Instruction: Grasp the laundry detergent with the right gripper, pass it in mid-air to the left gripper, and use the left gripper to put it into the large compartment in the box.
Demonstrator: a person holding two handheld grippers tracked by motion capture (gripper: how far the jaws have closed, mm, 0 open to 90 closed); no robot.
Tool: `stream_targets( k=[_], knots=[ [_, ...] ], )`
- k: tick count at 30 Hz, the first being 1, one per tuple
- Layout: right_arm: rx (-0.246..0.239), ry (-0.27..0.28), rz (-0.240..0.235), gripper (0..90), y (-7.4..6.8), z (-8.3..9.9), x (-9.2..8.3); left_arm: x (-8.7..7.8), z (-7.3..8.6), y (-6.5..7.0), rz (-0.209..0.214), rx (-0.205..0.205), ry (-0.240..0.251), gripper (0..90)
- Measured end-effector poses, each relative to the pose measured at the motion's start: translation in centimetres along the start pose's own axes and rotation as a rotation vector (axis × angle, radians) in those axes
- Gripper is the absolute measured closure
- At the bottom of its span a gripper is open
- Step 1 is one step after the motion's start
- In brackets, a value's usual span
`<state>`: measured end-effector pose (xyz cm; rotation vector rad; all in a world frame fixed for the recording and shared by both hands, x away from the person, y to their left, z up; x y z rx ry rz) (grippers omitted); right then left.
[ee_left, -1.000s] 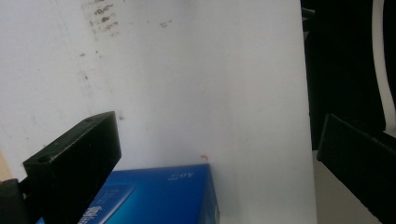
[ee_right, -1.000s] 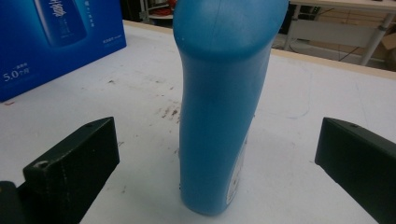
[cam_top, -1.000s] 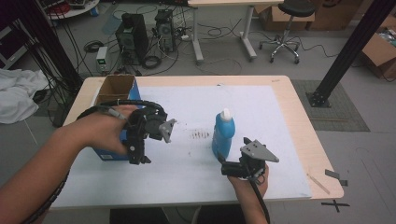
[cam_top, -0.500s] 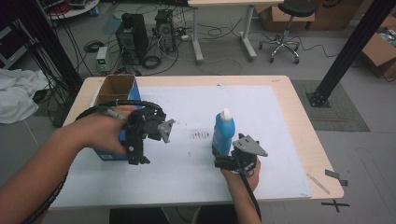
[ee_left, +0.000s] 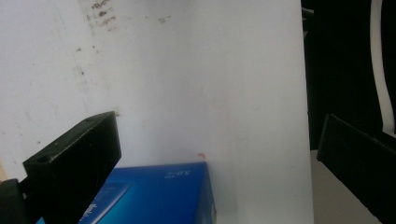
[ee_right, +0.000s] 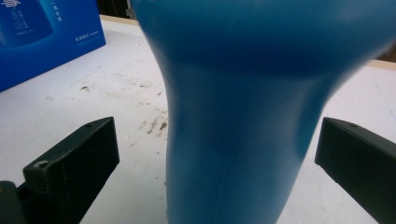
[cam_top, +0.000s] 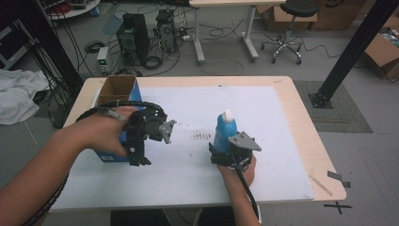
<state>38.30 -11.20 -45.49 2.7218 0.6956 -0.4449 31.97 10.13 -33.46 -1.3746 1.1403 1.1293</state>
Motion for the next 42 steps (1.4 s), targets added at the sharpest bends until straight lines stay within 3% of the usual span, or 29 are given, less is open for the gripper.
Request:
stream_targets(
  k=[21, 35, 42],
  knots=[
    [0.017, 0.01, 0.015, 0.1, 0.0, 0.2, 1.0, 0.1, 0.5, -0.1, 0.001, -0.008, 0.002, 0.1],
    [0.005, 0.021, 0.02, 10.9, -0.1, 0.2, 1.0, 0.1, 0.8, -0.1, 0.0, -0.013, -0.001, 0.1],
    [0.001, 0.018, -0.002, 16.0, -0.3, 0.4, 1.1, 0.2, 0.8, -0.1, -0.001, -0.012, -0.002, 0.1]
  ],
)
Point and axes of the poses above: each handheld gripper's, and its own axes: x roughly forward along the jaws, z roughly out of its underside, y roughly to its right, the point moved 9 cm from there along x, roughly forward along the jaws, and after that the axes turned 12 degrees about -x, right-handed, at the moved point
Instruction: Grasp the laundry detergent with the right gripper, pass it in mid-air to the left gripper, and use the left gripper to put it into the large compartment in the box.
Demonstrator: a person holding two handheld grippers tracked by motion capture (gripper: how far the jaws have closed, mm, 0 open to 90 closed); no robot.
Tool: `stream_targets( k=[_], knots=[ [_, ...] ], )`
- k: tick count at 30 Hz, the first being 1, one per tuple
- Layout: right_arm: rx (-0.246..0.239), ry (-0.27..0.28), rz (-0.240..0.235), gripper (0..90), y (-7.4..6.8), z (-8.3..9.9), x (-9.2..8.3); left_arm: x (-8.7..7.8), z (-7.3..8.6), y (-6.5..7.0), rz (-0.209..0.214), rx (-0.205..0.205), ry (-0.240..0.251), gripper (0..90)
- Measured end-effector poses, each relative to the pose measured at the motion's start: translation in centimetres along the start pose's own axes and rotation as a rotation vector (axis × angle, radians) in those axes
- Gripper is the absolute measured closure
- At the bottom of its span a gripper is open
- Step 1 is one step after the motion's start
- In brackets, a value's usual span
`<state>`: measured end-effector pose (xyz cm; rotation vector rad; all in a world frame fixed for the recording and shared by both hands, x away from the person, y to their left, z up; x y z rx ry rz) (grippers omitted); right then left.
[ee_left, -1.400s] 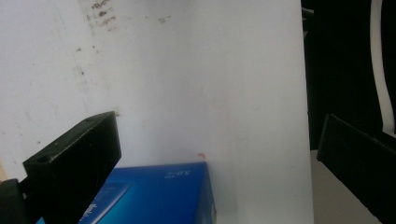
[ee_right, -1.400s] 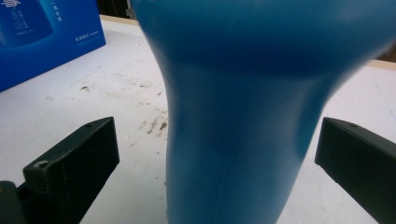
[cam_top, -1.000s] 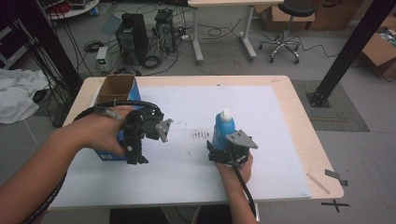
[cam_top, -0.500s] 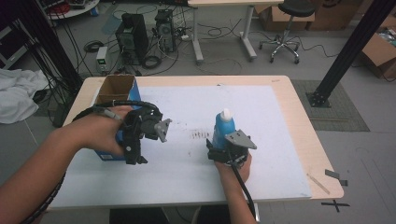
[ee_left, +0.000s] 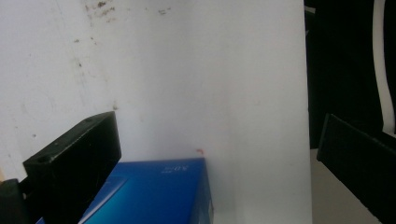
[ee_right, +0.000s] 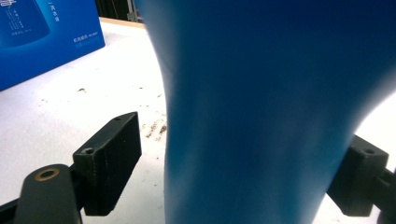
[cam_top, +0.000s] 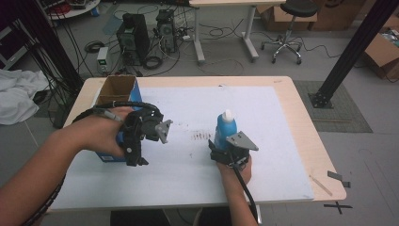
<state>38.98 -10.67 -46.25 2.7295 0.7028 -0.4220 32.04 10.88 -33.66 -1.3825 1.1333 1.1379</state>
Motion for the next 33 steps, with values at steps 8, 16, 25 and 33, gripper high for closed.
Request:
stream_targets(
  k=[8, 16, 25, 33],
  knots=[
    [0.009, 0.002, 0.007, 21.1, 0.15, 0.06, 0.01, 0.06, 0.21, 0.08, 0.002, -0.01, -0.001, 0.1],
    [0.004, 0.002, 0.017, 24.8, 0.18, -0.01, -0.01, 0.12, 0.2, 0.02, 0.002, -0.011, 0.001, 0.1],
    [0.0, -0.003, 0.042, 30.9, 0.34, 0.1, -0.07, 0.08, -0.15, -0.1, -0.002, 0.001, 0.001, 0.1],
    [0.006, -0.003, 0.049, 31.5, 0.39, 0.22, -0.06, 0.08, -0.2, 0.03, 0.0, -0.004, 0.0, 0.1]
  ],
)
Point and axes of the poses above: each handheld gripper's, and its own axes: x roughly forward along the jaws, z roughly out of its underside, y roughly to its right, the point moved 9 cm from there along x, roughly forward along the jaws, and after that the axes turned 12 degrees about -x, right-handed, at the moved point
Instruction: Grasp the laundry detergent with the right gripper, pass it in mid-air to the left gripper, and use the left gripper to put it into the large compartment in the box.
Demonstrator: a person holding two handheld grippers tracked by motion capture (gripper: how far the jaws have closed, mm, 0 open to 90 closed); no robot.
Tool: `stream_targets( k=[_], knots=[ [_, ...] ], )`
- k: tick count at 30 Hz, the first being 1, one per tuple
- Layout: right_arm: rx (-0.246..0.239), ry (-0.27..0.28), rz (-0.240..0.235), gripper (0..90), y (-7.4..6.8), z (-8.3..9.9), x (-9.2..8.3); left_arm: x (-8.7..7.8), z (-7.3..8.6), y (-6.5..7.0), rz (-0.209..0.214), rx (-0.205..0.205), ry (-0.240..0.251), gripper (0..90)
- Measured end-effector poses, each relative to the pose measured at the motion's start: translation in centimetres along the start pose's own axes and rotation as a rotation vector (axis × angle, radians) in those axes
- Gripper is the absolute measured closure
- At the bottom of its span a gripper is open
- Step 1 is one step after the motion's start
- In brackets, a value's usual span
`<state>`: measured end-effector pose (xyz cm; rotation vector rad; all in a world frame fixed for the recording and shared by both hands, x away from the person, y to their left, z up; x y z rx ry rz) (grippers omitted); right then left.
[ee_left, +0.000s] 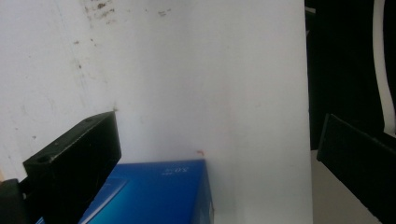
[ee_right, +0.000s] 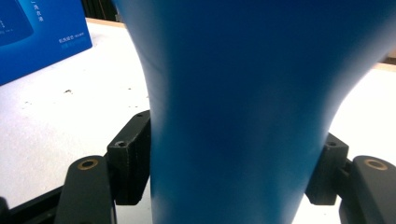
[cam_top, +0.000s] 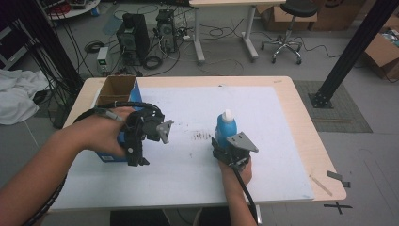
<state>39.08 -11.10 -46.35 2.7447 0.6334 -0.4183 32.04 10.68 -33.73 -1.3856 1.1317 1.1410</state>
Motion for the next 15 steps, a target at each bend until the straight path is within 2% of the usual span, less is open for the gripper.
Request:
stream_targets(
  k=[15],
  knots=[
    [0.005, 0.004, 0.01, 36.4, 0.06, 0.01, 0.01, 0.18, 0.19, -0.15, -0.002, -0.001, -0.003, 0.1]
  ],
)
Point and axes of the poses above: each handheld gripper's, and its own axes: x roughly forward along the jaws, z roughly out of its underside, y roughly to its right, the point moved 9 cm from there along x, roughly forward along the jaws, and after that the axes turned 12 degrees about -x, right-handed, at the moved point
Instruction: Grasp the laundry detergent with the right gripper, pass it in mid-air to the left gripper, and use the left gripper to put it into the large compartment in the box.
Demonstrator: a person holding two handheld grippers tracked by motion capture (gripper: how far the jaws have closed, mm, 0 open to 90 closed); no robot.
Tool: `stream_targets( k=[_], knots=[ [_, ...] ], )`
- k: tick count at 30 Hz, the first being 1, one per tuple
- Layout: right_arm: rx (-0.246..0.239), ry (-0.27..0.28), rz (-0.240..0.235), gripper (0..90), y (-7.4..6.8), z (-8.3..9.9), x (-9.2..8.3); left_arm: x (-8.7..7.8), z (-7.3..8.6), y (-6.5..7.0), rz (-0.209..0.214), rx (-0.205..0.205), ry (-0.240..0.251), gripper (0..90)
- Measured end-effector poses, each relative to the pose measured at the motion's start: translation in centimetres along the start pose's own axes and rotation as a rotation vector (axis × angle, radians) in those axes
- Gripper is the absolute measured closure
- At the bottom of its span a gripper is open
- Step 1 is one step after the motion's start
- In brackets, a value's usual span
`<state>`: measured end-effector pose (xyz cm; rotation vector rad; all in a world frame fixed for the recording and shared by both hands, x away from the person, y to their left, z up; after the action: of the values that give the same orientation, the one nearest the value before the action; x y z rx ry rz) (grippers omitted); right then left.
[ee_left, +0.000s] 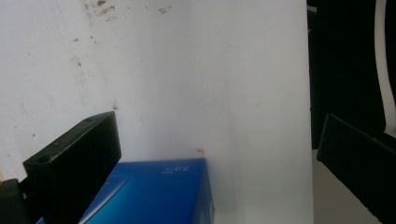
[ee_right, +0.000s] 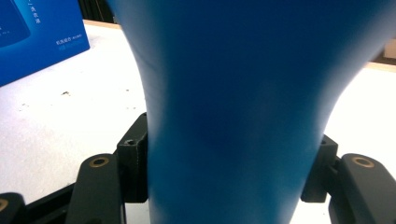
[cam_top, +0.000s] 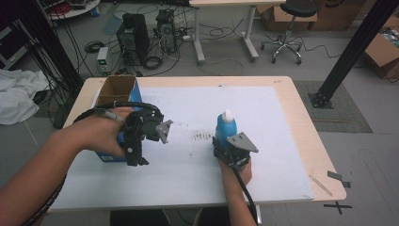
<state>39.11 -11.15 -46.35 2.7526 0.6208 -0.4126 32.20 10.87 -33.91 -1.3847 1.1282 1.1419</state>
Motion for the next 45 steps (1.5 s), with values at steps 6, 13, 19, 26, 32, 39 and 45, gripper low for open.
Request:
stream_targets(
  k=[6, 13, 19, 26, 32, 39, 45],
  knots=[
    [-0.003, 0.0, 0.016, 38.8, 0.1, 0.0, 0.0, 0.0, 0.0, 0.0, -0.002, 0.001, 0.006, 0.1],
    [-0.025, -0.01, 0.034, 43.9, 0.0, -0.2, 0.0, 0.1, 0.0, -0.1, -0.004, -0.001, 0.004, 0.1],
    [-0.051, -0.029, -0.011, 45.6, 0.1, -0.4, -0.1, 0.1, -0.2, -0.1, -0.007, 0.002, 0.006, 0.1],
    [-0.044, 0.008, -0.088, 46.4, 0.9, -1.0, -0.9, -0.2, -0.8, -0.2, -0.011, 0.01, 0.011, 0.1],
    [-0.037, 0.044, -0.191, 46.3, 1.8, -1.6, -1.7, -0.5, -1.5, -0.3, -0.013, 0.017, 0.013, 0.1],
    [-0.056, 0.117, -0.359, 46.2, 3.2, -3.3, -3.5, -0.8, -2.2, -0.5, -0.015, 0.02, 0.011, 0.1],
    [-0.139, 0.154, -0.488, 46.2, 3.7, -5.0, -4.9, -1.3, -2.6, -0.7, -0.013, 0.018, 0.005, 0.1]
  ],
)
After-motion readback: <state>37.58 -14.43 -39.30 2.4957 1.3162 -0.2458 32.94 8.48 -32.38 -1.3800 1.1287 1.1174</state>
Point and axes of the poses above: each handheld gripper's, and its own axes: x roughly forward along the jaws, z roughly out of its underside, y roughly to its right, the point moved 9 cm from there along x, roughly forward along the jaws, and after that the axes turned 12 degrees about -x, right-handed, at the moved point
